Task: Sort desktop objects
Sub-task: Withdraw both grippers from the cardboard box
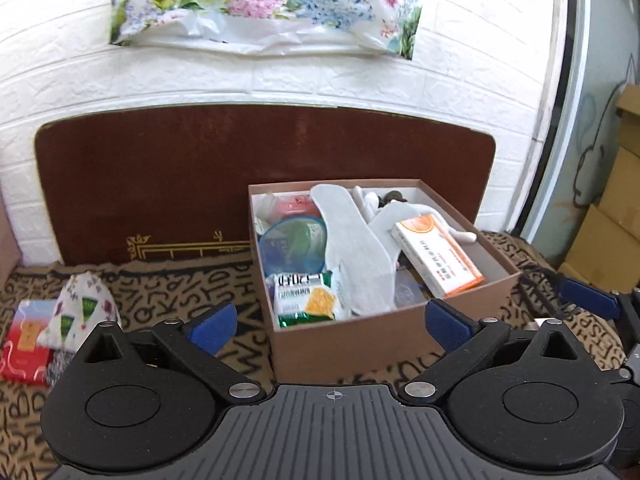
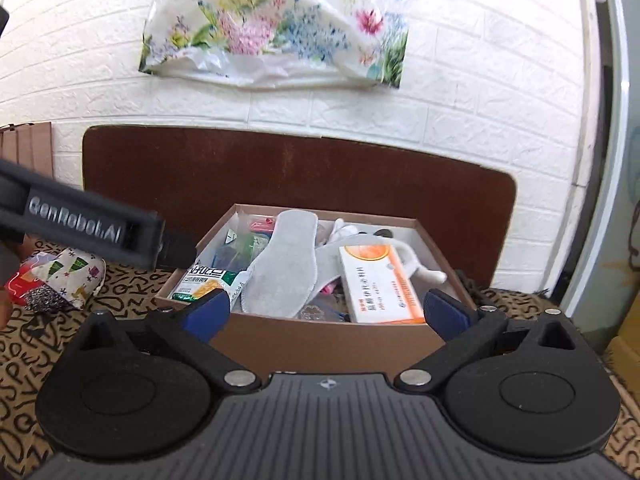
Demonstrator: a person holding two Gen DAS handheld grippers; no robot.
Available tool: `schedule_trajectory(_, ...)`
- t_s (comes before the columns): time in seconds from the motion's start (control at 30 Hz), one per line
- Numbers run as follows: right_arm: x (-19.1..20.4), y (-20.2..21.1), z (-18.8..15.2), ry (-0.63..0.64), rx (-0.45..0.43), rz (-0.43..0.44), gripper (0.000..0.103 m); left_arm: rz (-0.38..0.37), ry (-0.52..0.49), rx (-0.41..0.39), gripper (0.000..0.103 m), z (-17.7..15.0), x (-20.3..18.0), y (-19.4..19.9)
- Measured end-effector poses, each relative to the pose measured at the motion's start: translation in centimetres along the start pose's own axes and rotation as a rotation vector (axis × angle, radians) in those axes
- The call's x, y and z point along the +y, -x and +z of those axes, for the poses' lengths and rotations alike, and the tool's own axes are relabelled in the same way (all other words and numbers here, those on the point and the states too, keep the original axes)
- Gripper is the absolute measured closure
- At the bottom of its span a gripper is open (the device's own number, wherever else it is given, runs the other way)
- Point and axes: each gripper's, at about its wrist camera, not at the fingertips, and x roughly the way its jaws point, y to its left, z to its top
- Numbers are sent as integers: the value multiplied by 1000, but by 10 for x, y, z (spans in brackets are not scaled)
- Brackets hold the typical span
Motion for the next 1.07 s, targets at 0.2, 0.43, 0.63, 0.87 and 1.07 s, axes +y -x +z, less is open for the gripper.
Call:
schedule_trajectory(0.2,-11,36,-11,-22,5,-19,1,17,-16,-14,0,-19,-10,30)
schedule_trajectory(0.43,-15,66,-24,-23,23,-29,1,-3,4,2,0,-41,-16,49)
schedule_trajectory(0.63,-13,73,-29,-12,49,-19,1,44,-46,10,0,-51,-31,50)
schedule_trajectory(0.87,-12,73,-33,-24,64,-23,0,44,-71,43,0,-54,-39,45)
schedule_trajectory(1.07,-12,71,-34,-35,75,-23,0,56,-68,50,0,-52,-39,43)
